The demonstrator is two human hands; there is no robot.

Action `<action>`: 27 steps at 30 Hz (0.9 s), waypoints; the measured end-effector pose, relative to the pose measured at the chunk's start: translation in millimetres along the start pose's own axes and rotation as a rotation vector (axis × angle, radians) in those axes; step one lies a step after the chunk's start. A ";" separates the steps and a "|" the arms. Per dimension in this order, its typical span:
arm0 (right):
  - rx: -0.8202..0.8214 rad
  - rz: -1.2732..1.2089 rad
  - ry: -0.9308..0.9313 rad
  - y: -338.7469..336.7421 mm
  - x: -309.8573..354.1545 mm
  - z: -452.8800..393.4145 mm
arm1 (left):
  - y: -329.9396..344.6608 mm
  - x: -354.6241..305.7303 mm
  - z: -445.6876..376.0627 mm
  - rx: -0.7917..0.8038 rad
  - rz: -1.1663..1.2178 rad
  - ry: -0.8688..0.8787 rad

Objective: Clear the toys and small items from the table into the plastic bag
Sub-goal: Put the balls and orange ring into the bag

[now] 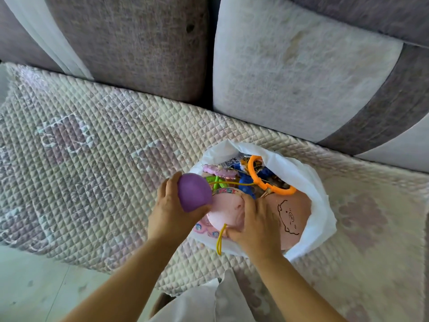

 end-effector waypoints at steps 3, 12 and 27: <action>-0.040 -0.066 0.038 7.1 9.4 3.2 | -1.1 -2.2 3.3 -0.014 0.009 0.040; 0.045 -0.246 -0.120 13.5 -7.6 -1.7 | -1.7 -3.2 -3.7 0.004 -0.064 0.029; -0.366 -0.142 0.583 -15.5 -159.7 -11.2 | 58.6 -88.7 9.5 0.145 -0.024 0.420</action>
Point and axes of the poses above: each hand's wrist, its own z-axis away from the middle knuckle, its own y-axis out of the palm, x = y × z, the point moved 2 cm from there along -z, towards the middle knuckle, and after that the axes turned 4 degrees about z, right-handed, at the moved point
